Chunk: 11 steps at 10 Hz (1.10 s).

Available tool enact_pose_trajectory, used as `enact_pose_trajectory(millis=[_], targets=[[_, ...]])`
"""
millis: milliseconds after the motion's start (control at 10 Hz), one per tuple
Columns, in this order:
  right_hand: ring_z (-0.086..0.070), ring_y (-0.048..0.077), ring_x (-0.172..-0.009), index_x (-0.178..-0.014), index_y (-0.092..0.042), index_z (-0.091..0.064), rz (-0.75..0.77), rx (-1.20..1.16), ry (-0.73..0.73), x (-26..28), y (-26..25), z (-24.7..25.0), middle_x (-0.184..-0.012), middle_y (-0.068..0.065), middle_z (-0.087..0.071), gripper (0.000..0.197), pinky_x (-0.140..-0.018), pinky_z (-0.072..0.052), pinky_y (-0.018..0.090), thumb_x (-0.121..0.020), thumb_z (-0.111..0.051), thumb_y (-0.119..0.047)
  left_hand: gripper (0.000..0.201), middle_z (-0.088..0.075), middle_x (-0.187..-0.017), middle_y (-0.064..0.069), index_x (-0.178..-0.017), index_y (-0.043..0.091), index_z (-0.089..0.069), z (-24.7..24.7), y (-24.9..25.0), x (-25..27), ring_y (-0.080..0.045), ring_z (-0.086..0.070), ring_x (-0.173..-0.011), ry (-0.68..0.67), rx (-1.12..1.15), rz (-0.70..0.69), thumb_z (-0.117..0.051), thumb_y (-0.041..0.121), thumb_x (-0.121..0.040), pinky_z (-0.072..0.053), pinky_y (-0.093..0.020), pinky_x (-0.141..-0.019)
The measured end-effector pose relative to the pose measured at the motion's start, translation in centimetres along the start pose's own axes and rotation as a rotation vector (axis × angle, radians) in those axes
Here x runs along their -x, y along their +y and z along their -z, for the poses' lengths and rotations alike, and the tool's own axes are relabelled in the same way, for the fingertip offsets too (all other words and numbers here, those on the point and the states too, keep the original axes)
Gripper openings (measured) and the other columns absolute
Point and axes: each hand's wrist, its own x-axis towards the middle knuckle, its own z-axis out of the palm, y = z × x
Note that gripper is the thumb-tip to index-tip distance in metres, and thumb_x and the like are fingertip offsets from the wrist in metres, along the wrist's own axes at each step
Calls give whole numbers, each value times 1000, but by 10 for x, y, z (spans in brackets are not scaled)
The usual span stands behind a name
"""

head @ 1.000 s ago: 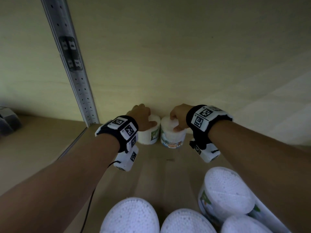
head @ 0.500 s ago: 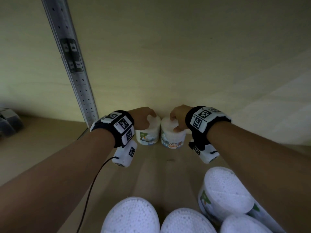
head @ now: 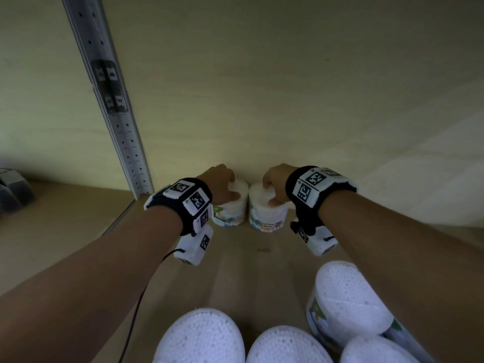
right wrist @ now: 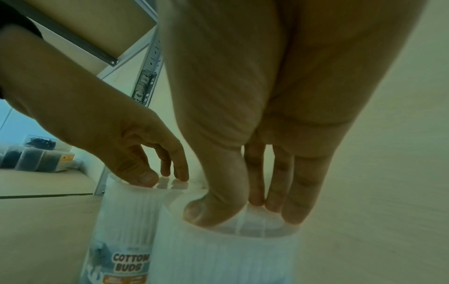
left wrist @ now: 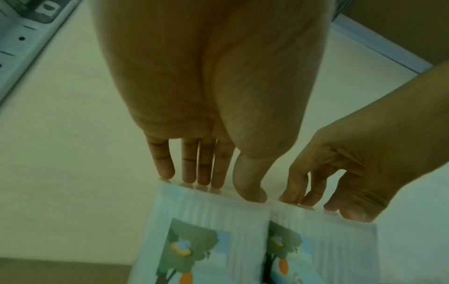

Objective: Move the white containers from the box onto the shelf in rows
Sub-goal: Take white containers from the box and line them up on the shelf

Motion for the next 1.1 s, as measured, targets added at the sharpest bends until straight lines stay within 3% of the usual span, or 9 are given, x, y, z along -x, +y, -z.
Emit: enact_pose_trajectory(millis=[200,300,400,500,700,1100], targets=[[-48,26,-131,-140,1,-45,-74,-106,4,2,-1,-2,-145,17,-47,58,-105,-38,30,-94,-56,-33,51,-25,-156,-5,-145,17,-35,7,-7,5,-23,-26,-143,-82,54,-87,-51,15,-96,-28,-33,-112],[-46,23,-133,-139,0,-45,-83,-143,17,4,-2,-4,-146,15,-45,52,-105,-35,27,-96,-54,-27,46,-29,-151,-5,-142,18,-39,6,-5,6,-25,-31,-140,-41,116,-85,-50,24,-97,-32,-35,-109],[-50,22,-129,-137,-7,-49,-63,-205,65,19,-3,6,-140,7,-50,55,-100,-41,26,-88,-66,-24,48,-36,-139,-10,-137,16,-43,-1,-2,3,-30,-39,-129,49,75,-49,-47,40,-96,-37,-40,-104],[-51,24,-128,-136,-10,-51,-61,-212,52,18,-1,8,-139,9,-52,58,-98,-43,28,-83,-72,-20,52,-37,-139,-11,-137,15,-43,-8,1,-2,-31,-38,-128,65,22,-13,-49,44,-94,-38,-42,-103],[-52,27,-127,-134,-10,-53,-41,-188,81,17,-1,6,-138,11,-53,55,-101,-44,33,-83,-72,-21,51,-38,-144,-9,-137,15,-45,-5,-2,-2,-28,-40,-131,48,59,-38,-55,39,-93,-35,-35,-105],[-53,28,-127,-133,-10,-55,-48,-119,48,20,-5,11,-137,11,-54,56,-101,-44,34,-82,-74,-21,46,-43,-139,-8,-132,15,-50,-1,-4,1,-26,-45,-126,61,63,-94,-61,31,-90,-37,-33,-100]])
